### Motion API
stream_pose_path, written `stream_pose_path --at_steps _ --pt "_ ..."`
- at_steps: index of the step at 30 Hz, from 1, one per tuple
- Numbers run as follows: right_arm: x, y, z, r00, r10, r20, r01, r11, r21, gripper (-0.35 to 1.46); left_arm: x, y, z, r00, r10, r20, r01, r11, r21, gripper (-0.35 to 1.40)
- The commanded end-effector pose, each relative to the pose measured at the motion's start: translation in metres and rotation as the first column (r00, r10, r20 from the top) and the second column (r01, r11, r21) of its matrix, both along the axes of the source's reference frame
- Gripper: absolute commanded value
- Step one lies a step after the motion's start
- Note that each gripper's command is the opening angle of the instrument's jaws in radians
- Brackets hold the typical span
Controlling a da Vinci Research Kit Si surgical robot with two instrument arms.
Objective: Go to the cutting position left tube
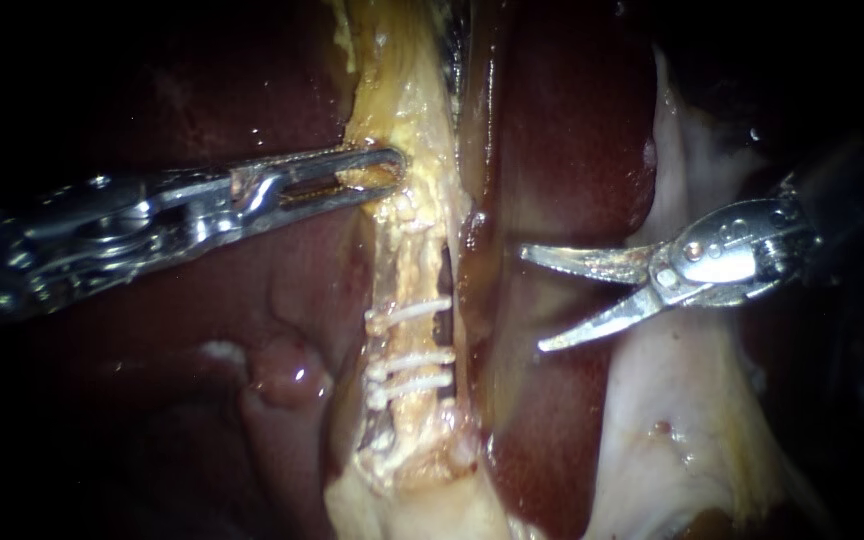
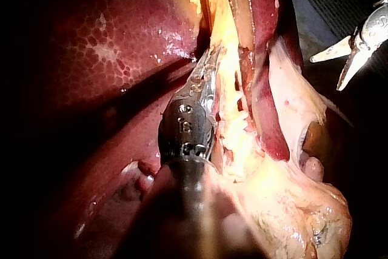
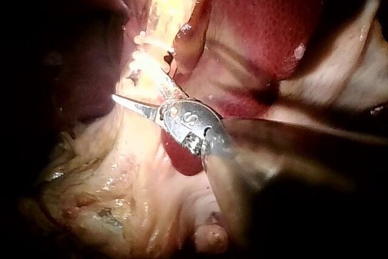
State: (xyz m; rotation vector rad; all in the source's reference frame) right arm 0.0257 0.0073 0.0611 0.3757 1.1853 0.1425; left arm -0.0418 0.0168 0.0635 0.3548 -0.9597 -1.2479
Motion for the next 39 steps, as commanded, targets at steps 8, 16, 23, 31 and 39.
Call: stream_pose_path --at_steps 8,16,23,31,39 --pt "0.0001 -0.0005 -0.0001 0.9996 -0.023 -0.019 0.023 1.0 0.008 1.44 0.0006 0.0001 -0.001 1.0 -0.004 -0.007 0.004 1.0 0.003 -0.35" --pt "0.0018 -0.0022 0.0014 0.9917 -0.124 0.036 0.119 0.986 0.12 1.44 0.0043 0.0015 -0.0059 0.9982 -0.058 0.017 0.059 0.998 -0.017 -0.35" --pt "0.0041 -0.0028 0.0037 0.9822 -0.181 0.052 0.165 0.96 0.227 1.44 0.0056 0.0005 -0.0086 0.997 -0.074 0.02 0.075 0.997 -0.015 -0.35" --pt "0.0069 -0.0032 0.0081 0.9648 -0.252 0.074 0.216 0.922 0.321 1.42 0.0069 -0.0002 -0.0107 0.9961 -0.086 0.02 0.087 0.996 -0.025 -0.35" --pt "0.0082 -0.0042 0.012 0.9432 -0.318 0.097 0.262 0.891 0.371 1.39 0.0081 -0.0002 -0.0116 0.9953 -0.094 0.022 0.095 0.995 -0.028 -0.35"
